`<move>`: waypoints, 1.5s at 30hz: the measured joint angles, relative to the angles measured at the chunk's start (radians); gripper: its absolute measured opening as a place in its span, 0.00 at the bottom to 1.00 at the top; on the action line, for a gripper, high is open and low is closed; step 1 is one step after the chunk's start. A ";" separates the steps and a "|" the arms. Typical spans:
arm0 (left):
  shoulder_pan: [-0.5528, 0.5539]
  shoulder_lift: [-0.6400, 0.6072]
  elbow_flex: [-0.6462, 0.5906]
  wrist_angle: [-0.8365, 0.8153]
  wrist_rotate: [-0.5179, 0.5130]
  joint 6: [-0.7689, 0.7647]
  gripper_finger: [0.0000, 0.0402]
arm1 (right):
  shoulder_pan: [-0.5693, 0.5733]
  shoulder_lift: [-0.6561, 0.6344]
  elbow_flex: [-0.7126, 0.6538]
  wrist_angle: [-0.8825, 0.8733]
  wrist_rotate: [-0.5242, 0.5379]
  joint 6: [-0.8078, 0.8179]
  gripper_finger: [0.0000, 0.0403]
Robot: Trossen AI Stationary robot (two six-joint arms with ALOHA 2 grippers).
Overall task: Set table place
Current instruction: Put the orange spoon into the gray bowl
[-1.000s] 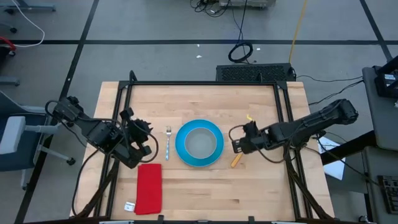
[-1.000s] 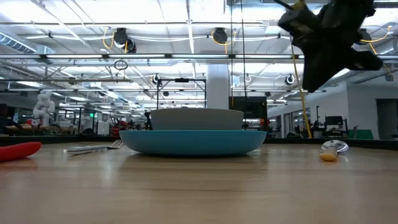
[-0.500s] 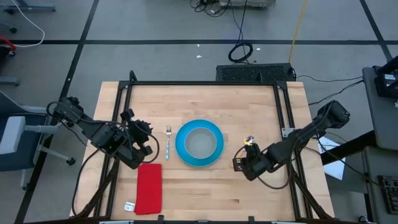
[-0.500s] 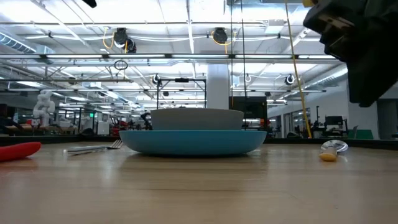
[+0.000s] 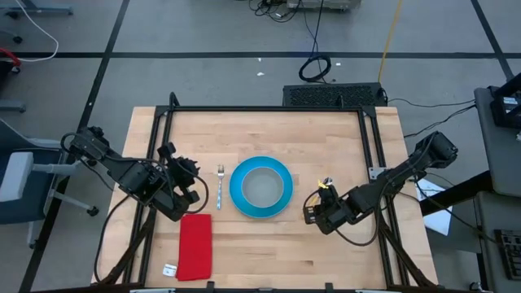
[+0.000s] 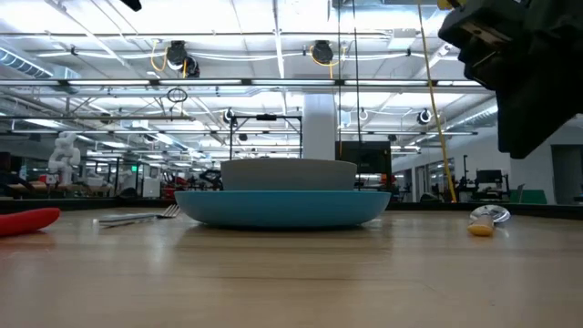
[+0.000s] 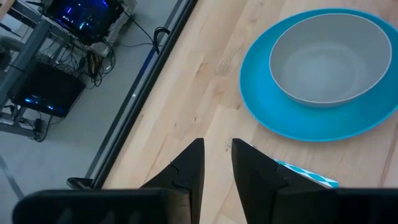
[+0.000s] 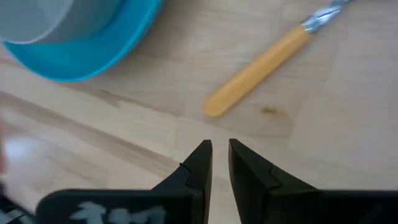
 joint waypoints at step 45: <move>-0.001 0.000 0.001 0.000 0.000 0.062 0.22 | -0.080 -0.003 0.019 0.294 -0.007 0.127 0.11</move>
